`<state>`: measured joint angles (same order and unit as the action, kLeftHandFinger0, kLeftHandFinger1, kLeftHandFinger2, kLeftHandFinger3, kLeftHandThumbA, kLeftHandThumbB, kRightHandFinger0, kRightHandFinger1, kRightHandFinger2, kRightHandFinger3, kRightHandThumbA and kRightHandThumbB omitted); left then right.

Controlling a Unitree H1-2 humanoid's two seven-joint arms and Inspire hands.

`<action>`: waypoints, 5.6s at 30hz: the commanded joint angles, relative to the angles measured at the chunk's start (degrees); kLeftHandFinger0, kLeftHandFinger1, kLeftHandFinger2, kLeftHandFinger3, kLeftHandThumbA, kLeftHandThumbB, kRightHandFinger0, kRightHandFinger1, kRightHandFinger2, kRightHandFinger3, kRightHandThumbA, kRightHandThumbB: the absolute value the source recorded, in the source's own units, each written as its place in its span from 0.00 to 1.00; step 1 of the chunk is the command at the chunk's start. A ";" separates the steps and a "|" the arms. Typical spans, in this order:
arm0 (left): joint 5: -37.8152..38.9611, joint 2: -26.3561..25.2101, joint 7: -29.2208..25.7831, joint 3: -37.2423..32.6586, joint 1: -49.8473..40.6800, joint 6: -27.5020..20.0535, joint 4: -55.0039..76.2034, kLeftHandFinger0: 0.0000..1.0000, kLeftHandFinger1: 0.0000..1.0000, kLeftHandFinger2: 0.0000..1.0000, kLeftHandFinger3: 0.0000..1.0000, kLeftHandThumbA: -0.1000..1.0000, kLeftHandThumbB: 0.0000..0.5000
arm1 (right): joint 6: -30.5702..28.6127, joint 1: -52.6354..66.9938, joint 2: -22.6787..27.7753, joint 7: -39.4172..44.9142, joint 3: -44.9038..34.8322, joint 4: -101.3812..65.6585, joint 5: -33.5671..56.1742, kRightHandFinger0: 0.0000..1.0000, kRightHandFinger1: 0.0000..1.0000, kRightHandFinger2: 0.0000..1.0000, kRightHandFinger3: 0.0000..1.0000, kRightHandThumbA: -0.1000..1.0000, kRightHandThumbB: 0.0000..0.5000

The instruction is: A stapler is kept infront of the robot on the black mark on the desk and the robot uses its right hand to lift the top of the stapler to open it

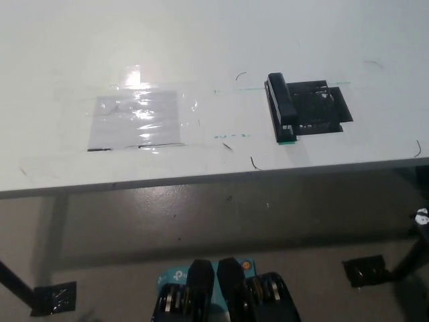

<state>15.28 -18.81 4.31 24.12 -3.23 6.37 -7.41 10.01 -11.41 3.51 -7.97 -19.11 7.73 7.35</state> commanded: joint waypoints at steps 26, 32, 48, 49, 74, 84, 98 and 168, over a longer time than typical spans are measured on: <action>1.85 0.01 0.07 -0.16 -0.84 0.14 1.20 0.54 0.58 0.72 0.87 0.39 0.27 | 14.87 -20.48 -7.90 -0.65 2.27 -9.13 11.31 0.26 0.28 0.40 0.71 0.20 0.00; 1.40 -0.54 0.09 -0.35 -1.08 -0.14 1.26 0.56 0.58 0.73 0.87 0.40 0.24 | 16.92 -21.34 -9.52 -2.98 2.76 -4.09 15.11 0.30 0.33 0.50 0.81 0.27 0.00; 1.63 -0.20 0.16 -0.40 -1.10 -1.15 0.90 0.57 0.59 0.73 0.87 0.43 0.23 | 16.92 -24.73 -15.77 -11.12 -2.68 6.44 29.62 0.41 0.48 0.65 0.83 0.29 0.00; 1.65 -0.23 0.02 -0.35 -0.96 -0.89 0.94 0.56 0.59 0.73 0.88 0.42 0.24 | 16.92 -24.98 -15.62 -10.56 -2.50 7.32 30.20 0.40 0.48 0.64 0.83 0.31 0.00; 1.80 -0.40 -0.29 -0.31 0.23 -0.98 1.14 0.52 0.57 0.73 0.88 0.40 0.19 | 15.96 -29.72 -16.04 -12.96 -3.66 15.90 28.64 0.40 0.50 0.63 0.91 0.40 0.00; 1.95 -0.46 -0.61 -0.24 0.28 0.12 1.57 0.52 0.57 0.74 0.88 0.40 0.25 | 14.51 -33.63 -14.04 -11.46 -4.09 22.16 28.80 0.43 0.48 0.66 0.88 0.41 0.00; 1.56 -0.71 -0.07 -0.84 -0.62 -0.58 1.48 0.58 0.61 0.75 0.93 0.43 0.25 | 8.64 -46.36 -14.41 -9.86 -7.07 29.91 30.22 0.41 0.51 0.72 0.86 0.38 0.00; 1.45 -0.28 0.18 -1.55 -3.55 -0.28 1.84 0.60 0.61 0.72 0.87 0.37 0.24 | -11.90 -69.01 -4.74 -9.92 -6.61 71.74 22.40 0.22 0.28 0.41 0.64 0.28 0.00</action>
<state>16.86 -18.10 4.18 22.42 -6.38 6.61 -6.78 -1.44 -77.59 -1.66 -18.30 -26.42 80.15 31.13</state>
